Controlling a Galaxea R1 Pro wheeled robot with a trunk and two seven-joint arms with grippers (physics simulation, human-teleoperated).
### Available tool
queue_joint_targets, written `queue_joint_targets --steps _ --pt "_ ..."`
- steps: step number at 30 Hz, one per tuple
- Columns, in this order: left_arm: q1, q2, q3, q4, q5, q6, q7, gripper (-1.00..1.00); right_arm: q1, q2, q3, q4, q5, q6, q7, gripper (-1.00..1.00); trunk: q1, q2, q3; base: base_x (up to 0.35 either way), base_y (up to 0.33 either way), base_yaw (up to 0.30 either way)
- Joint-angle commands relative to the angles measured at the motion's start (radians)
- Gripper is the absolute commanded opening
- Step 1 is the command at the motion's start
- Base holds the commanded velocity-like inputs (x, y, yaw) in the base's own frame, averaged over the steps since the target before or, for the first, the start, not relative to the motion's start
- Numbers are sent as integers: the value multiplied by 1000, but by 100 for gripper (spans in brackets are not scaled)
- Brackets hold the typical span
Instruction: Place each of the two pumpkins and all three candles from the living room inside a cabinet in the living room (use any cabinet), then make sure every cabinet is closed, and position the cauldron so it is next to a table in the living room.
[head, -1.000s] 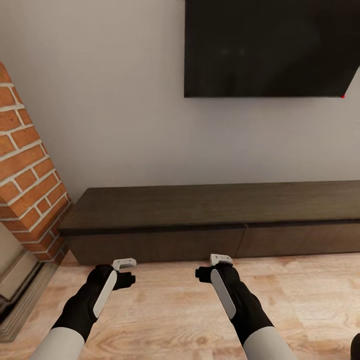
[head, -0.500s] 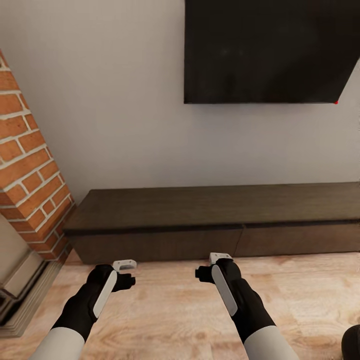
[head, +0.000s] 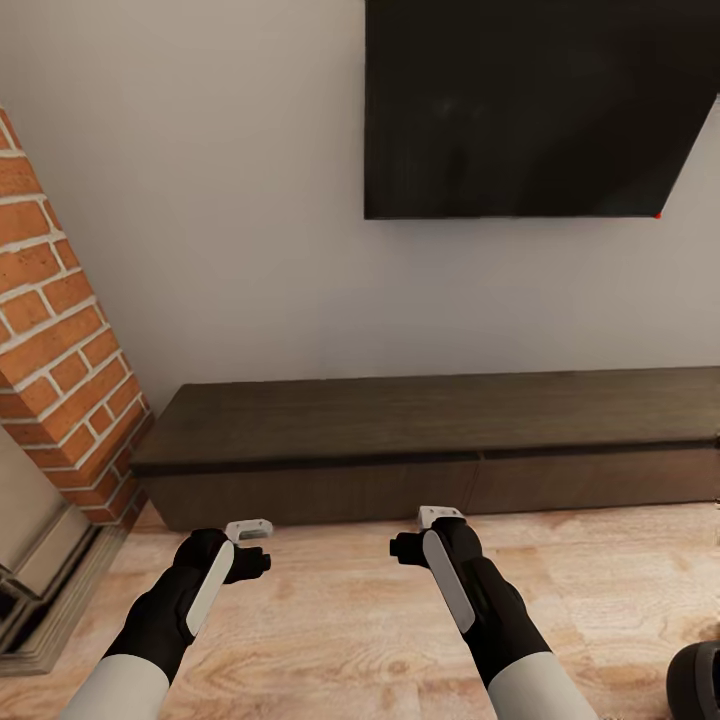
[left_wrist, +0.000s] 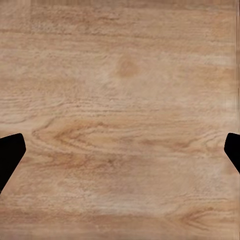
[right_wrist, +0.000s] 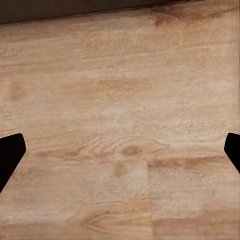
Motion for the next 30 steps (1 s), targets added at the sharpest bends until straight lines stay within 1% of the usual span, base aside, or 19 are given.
queue_joint_targets --steps 1,30 --pt "0 1 -2 -1 10 3 10 100 -1 0 1 -1 -10 2 -10 100 -4 7 2 0 0 -212" --pt "0 -1 -3 -1 8 0 11 100 -1 0 1 1 -13 3 -8 100 -115 210 93 0 0 -288"
